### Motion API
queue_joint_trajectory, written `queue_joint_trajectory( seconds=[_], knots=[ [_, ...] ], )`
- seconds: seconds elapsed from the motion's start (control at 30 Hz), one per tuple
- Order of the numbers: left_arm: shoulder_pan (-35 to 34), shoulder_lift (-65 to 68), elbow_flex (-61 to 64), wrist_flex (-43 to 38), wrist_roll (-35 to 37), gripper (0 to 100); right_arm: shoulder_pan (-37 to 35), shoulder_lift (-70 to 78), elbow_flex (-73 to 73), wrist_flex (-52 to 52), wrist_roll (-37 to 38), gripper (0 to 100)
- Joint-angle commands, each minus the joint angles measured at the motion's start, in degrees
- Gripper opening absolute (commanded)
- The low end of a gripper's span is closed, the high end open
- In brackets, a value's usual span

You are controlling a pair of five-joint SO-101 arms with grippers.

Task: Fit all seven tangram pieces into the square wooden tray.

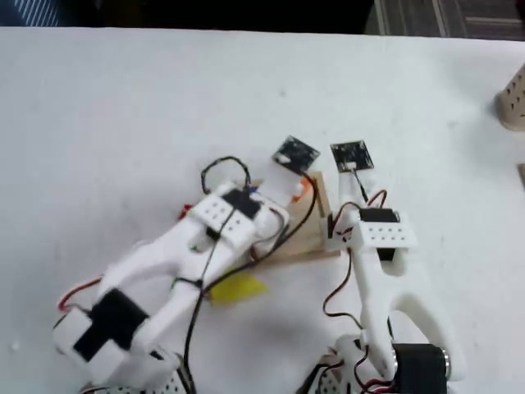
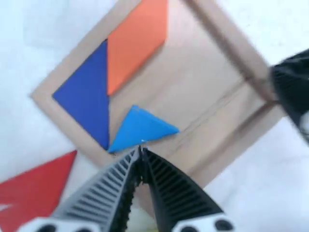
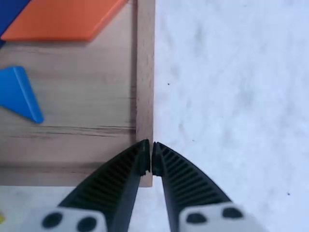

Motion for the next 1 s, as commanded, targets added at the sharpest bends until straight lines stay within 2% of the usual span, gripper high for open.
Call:
queue_joint_trajectory(
  seconds=[0.0,0.1,0.2,0.33,0.5,0.67,0.83,0.97],
  knots=[
    [3.03,-7.96,5.54,-10.11,1.49,2,-0.40,-2.33,-2.37,-0.66,0.53,1.8],
    [3.03,-7.69,8.00,-17.58,1.85,2,-0.40,-2.33,-2.37,-0.66,0.53,1.8],
    [2.95,-3.30,7.21,-22.86,7.65,2,-0.40,-2.24,-2.37,-0.66,0.53,1.8],
    [3.03,5.93,1.41,-24.88,12.22,2,-0.40,-2.24,-2.37,-0.66,0.53,1.8],
    [3.03,10.95,-6.24,-14.77,12.13,2,-0.40,-2.15,-2.37,-0.66,0.53,1.8],
    [2.77,10.77,-7.03,-7.47,12.13,2,-0.40,-2.15,-2.37,-0.66,0.53,1.8],
    [2.51,9.80,-6.68,3.08,12.04,2,-0.40,-2.15,-2.37,-0.66,0.53,1.8],
    [2.51,7.60,-6.59,5.10,12.04,2,-0.40,-2.15,-2.37,-0.66,0.53,1.8]
  ],
)
